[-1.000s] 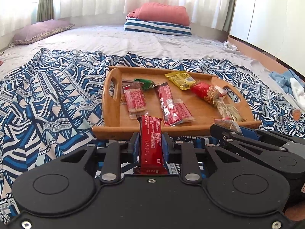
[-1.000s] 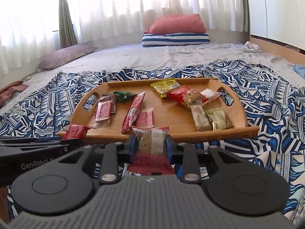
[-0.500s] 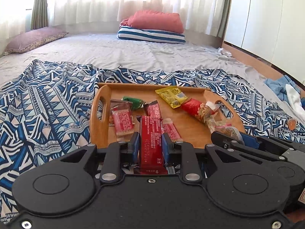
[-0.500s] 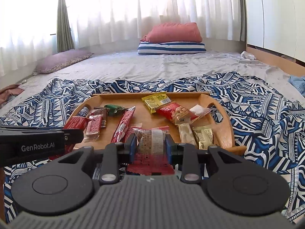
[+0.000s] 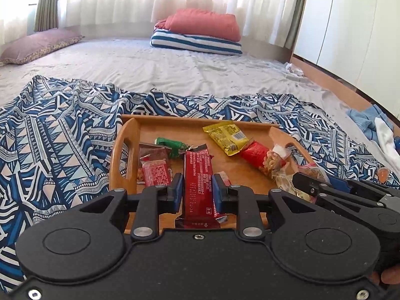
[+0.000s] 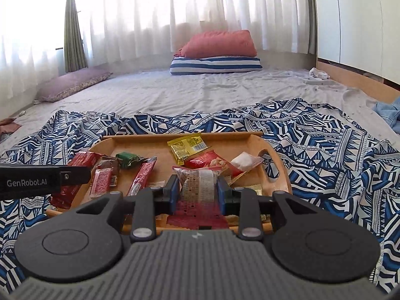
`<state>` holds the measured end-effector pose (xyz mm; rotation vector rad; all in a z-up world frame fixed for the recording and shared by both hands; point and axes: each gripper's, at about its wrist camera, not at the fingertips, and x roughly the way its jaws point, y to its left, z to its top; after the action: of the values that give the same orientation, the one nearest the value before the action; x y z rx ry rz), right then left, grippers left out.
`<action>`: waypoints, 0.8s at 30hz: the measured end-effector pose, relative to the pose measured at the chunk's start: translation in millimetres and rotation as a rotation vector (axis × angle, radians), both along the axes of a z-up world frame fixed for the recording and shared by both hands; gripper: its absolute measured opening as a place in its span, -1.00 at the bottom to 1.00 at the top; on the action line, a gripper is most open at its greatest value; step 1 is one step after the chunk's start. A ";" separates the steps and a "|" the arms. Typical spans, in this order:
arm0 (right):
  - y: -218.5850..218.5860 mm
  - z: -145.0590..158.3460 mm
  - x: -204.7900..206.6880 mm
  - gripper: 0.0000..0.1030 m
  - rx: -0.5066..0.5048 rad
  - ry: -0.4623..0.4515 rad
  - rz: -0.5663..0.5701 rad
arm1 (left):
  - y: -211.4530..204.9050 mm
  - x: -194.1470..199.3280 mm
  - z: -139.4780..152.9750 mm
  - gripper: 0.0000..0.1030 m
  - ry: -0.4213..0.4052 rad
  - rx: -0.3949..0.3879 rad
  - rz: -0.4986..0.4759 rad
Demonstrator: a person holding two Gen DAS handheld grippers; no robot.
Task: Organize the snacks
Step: 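Carry the red bar and pink snack onto the tray and lower them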
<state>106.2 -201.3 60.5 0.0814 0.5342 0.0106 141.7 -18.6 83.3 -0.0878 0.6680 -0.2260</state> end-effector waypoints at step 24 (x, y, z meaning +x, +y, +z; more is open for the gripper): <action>7.3 -31.9 59.2 -0.31 -0.031 0.103 0.057 | -15.0 59.6 -46.0 -0.55 0.083 0.076 0.020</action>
<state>165.4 -194.0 28.5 0.0364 0.6396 0.0545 201.3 -33.6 37.3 -0.0309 0.7578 -0.1782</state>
